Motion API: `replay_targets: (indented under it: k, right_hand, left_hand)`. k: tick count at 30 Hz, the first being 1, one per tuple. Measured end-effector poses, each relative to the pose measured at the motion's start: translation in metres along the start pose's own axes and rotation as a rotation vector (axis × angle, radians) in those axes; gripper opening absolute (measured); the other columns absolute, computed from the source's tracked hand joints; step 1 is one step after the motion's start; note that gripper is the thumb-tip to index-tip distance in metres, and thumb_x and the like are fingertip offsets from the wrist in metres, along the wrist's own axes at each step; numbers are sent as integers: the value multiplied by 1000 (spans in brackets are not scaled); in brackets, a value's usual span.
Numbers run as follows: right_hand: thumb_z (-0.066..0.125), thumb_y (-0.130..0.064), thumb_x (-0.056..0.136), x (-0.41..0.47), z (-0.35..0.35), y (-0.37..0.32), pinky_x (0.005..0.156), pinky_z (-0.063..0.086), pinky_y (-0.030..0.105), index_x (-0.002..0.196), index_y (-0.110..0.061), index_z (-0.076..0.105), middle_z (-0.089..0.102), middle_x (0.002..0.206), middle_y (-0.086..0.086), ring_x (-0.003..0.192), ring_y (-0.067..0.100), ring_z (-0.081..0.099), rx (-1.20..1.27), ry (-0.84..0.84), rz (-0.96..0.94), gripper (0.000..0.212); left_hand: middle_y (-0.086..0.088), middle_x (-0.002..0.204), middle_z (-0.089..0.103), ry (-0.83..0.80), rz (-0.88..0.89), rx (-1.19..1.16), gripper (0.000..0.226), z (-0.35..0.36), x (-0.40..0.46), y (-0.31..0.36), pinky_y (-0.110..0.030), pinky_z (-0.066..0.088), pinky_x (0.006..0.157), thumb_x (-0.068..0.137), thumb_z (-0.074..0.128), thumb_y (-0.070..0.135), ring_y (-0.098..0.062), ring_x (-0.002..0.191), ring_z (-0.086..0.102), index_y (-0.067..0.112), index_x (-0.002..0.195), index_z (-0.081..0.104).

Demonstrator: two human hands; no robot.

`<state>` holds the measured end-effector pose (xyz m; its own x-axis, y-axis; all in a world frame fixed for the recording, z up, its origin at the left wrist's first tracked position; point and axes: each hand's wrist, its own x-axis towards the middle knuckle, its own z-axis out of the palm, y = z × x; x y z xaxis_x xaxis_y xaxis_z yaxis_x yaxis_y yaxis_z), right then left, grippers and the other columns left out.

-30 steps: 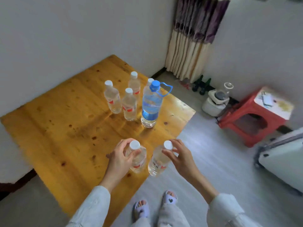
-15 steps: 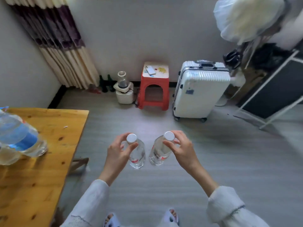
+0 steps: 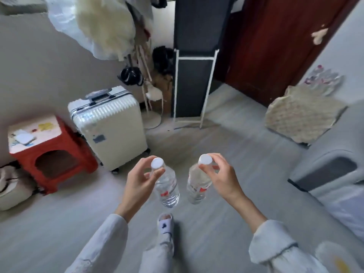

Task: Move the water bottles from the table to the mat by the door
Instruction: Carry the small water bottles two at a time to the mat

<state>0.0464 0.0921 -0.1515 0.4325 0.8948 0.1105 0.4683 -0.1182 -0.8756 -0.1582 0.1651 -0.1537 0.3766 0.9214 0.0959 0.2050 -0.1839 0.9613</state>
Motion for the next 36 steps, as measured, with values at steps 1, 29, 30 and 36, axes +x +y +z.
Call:
replay_targets:
  k: [1, 29, 30, 36]
  right_hand:
    - [68, -21, 78, 15, -14, 10, 78, 43, 23, 98, -11, 61, 58, 95, 1, 86, 15, 55, -9, 48, 12, 23]
    - [65, -29, 80, 434, -381, 267, 87, 47, 46, 101, -10, 58, 60, 100, 6, 92, 22, 59, -128, 556, 354, 29]
    - [65, -30, 80, 449, -397, 276, 87, 48, 47, 101, -11, 58, 60, 100, 5, 90, 23, 59, -131, 552, 357, 29]
    - [65, -31, 79, 535, -492, 318, 87, 47, 47, 106, -11, 56, 57, 101, 3, 93, 25, 56, -180, 555, 369, 34]
  left_hand:
    - [5, 94, 62, -55, 1, -3, 21, 17, 22, 1, -9, 48, 71, 80, 64, 11, 9, 80, 58, 22, 98, 59]
    - [5, 85, 65, -675, 183, 74, 20, 531, 547, 95, -8, 47, 69, 81, 65, 20, -4, 79, 63, 17, 101, 63]
    - [9, 83, 64, -689, 180, 73, 18, 552, 561, 100, -3, 45, 66, 81, 66, 19, 4, 77, 61, 21, 99, 62]
    - [21, 84, 60, -686, 178, 69, 25, 655, 643, 130, 2, 41, 64, 79, 67, 17, 9, 75, 60, 38, 86, 56]
